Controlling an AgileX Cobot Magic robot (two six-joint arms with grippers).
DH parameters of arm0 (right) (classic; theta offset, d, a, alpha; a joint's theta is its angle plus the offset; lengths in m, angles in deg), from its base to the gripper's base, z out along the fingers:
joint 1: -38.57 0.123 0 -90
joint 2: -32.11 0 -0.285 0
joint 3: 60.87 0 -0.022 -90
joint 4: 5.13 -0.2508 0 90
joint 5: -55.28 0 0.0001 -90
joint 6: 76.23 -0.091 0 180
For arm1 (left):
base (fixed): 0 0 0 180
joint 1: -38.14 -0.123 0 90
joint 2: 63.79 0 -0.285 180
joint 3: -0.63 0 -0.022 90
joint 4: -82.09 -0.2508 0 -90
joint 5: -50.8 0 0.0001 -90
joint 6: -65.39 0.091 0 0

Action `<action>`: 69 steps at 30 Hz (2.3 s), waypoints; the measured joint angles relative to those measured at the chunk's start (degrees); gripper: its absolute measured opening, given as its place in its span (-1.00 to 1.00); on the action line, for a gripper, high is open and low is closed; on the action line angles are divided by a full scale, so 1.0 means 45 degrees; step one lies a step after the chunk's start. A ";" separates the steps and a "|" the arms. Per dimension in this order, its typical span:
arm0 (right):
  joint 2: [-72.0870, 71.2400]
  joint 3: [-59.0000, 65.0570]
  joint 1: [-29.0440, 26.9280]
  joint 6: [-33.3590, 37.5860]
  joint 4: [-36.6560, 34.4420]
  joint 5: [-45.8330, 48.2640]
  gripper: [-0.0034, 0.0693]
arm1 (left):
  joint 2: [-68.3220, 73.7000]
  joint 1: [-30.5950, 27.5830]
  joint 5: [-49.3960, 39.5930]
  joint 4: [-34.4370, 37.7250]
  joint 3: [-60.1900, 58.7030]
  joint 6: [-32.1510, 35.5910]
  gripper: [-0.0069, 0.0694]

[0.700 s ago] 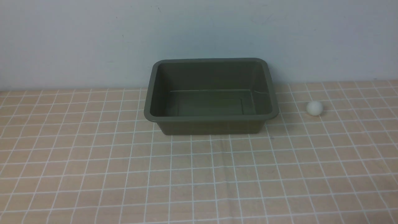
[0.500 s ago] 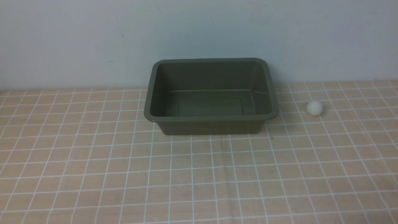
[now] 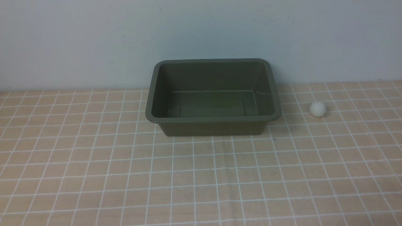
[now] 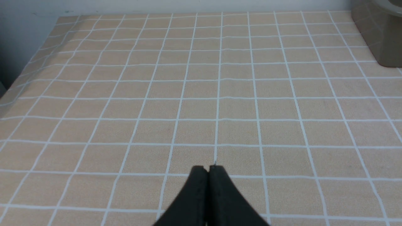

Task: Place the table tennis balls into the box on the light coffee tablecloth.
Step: 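Reach for and grasp a ping pong ball on the table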

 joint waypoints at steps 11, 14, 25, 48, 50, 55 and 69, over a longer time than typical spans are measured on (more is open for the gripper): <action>0.0000 0.0000 0.0285 0.0000 0.0014 0.0013 -0.96 | 0.0000 0.0000 0.0000 0.0000 0.0000 0.0000 -1.00; 0.0000 0.0000 0.0285 0.0000 0.0014 0.0013 -0.96 | 0.0000 0.0000 0.0000 0.0000 0.0000 0.0000 -1.00; 0.0000 0.0029 0.0285 0.0000 -0.0474 -0.0495 -0.96 | 0.0000 0.0000 0.0000 0.0000 0.0000 0.0000 -1.00; 0.0000 0.0118 0.0285 -0.0048 -0.8874 -0.7189 -0.96 | 0.0000 0.0000 0.0000 0.0000 0.0000 0.0000 -1.00; 0.0000 0.0118 0.0285 -0.0048 -0.8889 -0.7114 -0.96 | 0.0000 0.0000 0.0000 0.0000 0.0000 0.0000 -1.00; 0.0000 -0.0609 0.0285 0.0180 -0.7979 -0.5782 -0.96 | 0.0000 0.0000 0.0000 0.0000 0.0000 0.0000 -1.00; 0.4427 -0.5945 0.0285 0.3380 -0.5552 0.2747 -0.96 | 0.0000 0.0000 0.0000 0.0000 0.0000 0.0000 -1.00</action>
